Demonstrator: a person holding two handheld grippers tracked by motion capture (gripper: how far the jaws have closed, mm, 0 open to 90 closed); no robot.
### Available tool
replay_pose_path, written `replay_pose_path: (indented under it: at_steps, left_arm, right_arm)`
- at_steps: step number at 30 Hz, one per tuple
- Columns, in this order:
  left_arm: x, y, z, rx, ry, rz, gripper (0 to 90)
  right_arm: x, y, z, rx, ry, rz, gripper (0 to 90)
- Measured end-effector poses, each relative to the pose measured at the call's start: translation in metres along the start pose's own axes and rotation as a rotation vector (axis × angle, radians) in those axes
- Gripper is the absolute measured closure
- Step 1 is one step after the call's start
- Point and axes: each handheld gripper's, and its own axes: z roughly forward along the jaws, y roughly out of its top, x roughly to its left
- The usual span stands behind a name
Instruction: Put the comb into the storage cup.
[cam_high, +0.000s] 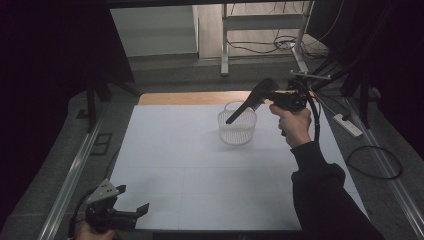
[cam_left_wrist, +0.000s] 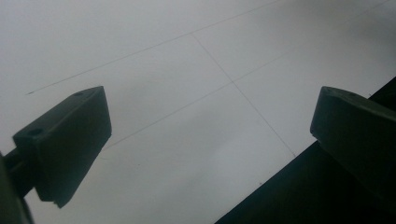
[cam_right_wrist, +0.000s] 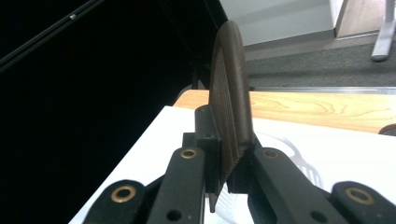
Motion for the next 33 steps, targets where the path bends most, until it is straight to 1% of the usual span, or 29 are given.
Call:
replay_pose_path:
  at_steps: [7,16,24,33]
  left_arm:
    - [0.000,0.000,0.001,0.008,-0.004,0.005,0.0]
    - [0.001,0.000,0.001,0.006,-0.010,0.001,0.0]
    - [0.001,0.000,0.001,0.012,-0.013,0.004,0.0]
    - [0.001,0.000,0.001,0.009,-0.017,0.002,0.0]
  right_arm:
    - [-0.005,0.004,0.005,-0.010,-0.025,-0.002,85.9]
    - [-0.008,0.001,0.016,0.004,-0.060,-0.020,85.9]
    - [-0.008,-0.006,0.027,0.028,-0.076,-0.041,85.9]
    - [-0.015,-0.019,0.041,0.047,-0.084,-0.025,85.9]
